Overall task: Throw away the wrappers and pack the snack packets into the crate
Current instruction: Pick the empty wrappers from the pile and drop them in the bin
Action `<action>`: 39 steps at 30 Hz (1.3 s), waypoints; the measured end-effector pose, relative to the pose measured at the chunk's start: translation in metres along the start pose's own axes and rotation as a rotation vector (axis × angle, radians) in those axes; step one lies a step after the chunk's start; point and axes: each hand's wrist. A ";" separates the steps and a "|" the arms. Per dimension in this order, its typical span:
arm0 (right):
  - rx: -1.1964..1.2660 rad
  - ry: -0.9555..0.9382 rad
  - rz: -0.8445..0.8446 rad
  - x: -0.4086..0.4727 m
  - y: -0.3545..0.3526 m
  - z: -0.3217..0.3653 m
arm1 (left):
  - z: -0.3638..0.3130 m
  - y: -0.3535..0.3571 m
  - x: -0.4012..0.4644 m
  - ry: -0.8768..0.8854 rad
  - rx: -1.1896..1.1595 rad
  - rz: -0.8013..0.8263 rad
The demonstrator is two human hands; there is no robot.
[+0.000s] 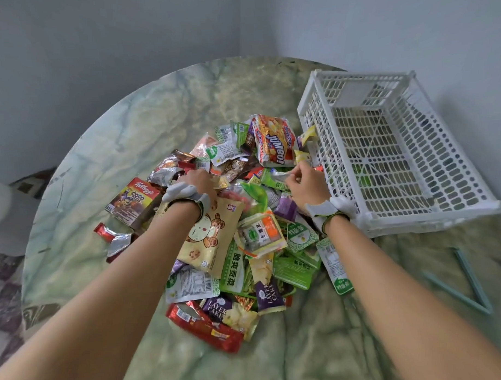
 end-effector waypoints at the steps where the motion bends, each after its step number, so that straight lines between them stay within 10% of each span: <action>1: 0.007 0.022 -0.020 -0.006 -0.005 0.000 | -0.001 -0.001 -0.002 0.008 -0.001 0.001; 20: -0.129 0.205 0.146 -0.115 0.045 0.044 | 0.044 -0.075 -0.073 -0.071 -0.897 -0.204; 34: 0.227 0.215 -0.310 -0.094 -0.001 0.075 | 0.092 -0.096 -0.094 -0.081 -0.904 -0.324; 39: 0.294 0.229 -0.132 -0.077 0.004 0.107 | 0.129 -0.084 -0.096 -0.125 -0.829 -0.231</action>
Point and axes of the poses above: each hand's wrist, its own x-axis towards the middle knuckle, its own y-axis out of the palm, z = x × y, and after that the axes turned 7 degrees about -x, right-handed
